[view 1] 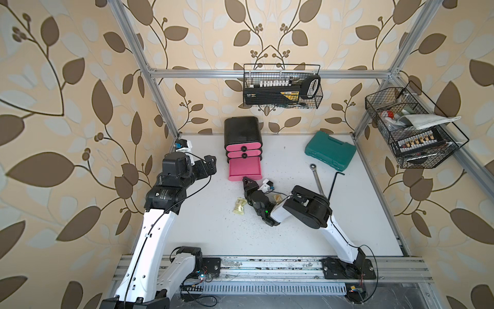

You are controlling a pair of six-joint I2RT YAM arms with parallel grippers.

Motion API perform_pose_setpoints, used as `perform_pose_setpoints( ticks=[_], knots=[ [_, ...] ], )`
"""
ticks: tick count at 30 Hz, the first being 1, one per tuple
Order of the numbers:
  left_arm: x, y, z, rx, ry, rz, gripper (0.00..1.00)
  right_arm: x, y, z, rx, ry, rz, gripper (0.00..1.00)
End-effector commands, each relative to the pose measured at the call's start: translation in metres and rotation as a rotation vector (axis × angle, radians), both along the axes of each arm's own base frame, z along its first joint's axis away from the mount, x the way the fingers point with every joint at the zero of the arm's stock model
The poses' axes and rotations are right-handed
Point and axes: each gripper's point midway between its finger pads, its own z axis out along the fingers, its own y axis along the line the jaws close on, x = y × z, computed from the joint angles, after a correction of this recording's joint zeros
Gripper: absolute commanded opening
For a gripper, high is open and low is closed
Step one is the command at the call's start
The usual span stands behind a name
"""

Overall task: Place the cookies into the drawer by color
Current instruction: Open the drawer in the storage box, then pick up the cookie at the center of the board.

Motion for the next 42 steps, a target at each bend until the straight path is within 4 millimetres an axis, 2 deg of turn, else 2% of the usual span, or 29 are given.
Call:
perform_pose_setpoints(
  ticks=[1, 4, 7, 13, 17, 19, 21, 24, 25, 27, 29, 30, 32, 34, 39, 42],
  knots=[
    [0.004, 0.001, 0.01, -0.007, -0.043, 0.003, 0.99, -0.021, -0.021, -0.066, -0.187, 0.122, 0.007, 0.57],
    [0.004, 0.001, 0.01, -0.007, -0.043, 0.001, 0.98, -0.026, -0.029, -0.056, -0.19, 0.1, 0.006, 0.6],
    [0.004, 0.001, 0.009, -0.008, -0.042, 0.0, 0.98, -0.031, -0.035, -0.034, -0.211, 0.045, 0.021, 0.62],
    [0.005, -0.002, 0.009, -0.016, -0.04, -0.011, 0.98, -0.043, -0.044, 0.027, -0.325, -0.084, 0.13, 0.63],
    [0.004, -0.008, 0.01, -0.036, -0.034, -0.038, 0.98, -0.056, -0.063, 0.057, -0.484, -0.103, 0.255, 0.62],
    [0.004, -0.011, 0.009, -0.039, -0.031, -0.056, 0.98, -0.063, -0.083, 0.065, -0.588, -0.07, 0.34, 0.62],
    [0.006, -0.013, 0.008, -0.04, -0.017, -0.071, 0.99, -0.073, -0.112, 0.077, -0.769, -0.022, 0.434, 0.62],
    [0.007, -0.017, 0.007, -0.051, -0.007, -0.091, 0.98, -0.092, -0.174, 0.097, -1.159, 0.063, 0.478, 0.64],
    [0.007, -0.018, 0.006, -0.054, -0.003, -0.095, 0.98, -0.095, -0.195, 0.102, -1.24, 0.108, 0.481, 0.65],
    [0.007, -0.019, 0.007, -0.06, -0.003, -0.101, 0.98, -0.099, -0.24, 0.092, -1.276, 0.234, 0.522, 0.65],
    [0.006, -0.021, 0.008, -0.064, -0.005, -0.109, 0.98, -0.102, -0.275, 0.072, -1.165, 0.347, 0.561, 0.66],
    [0.006, -0.021, 0.009, -0.066, -0.009, -0.111, 0.98, -0.104, -0.289, 0.063, -1.096, 0.385, 0.574, 0.67],
    [0.006, -0.021, 0.008, -0.063, -0.011, -0.111, 0.98, -0.108, -0.301, 0.05, -1.015, 0.413, 0.603, 0.69],
    [0.007, -0.021, 0.007, -0.062, -0.007, -0.111, 0.98, -0.108, -0.303, 0.04, -0.984, 0.431, 0.633, 0.71],
    [0.007, -0.022, 0.006, -0.065, -0.005, -0.115, 0.98, -0.105, -0.275, 0.017, -0.82, 0.396, 0.713, 0.7],
    [0.008, -0.02, 0.005, -0.059, -0.003, -0.108, 0.98, -0.102, -0.272, 0.009, -0.79, 0.392, 0.695, 0.7]
  ],
)
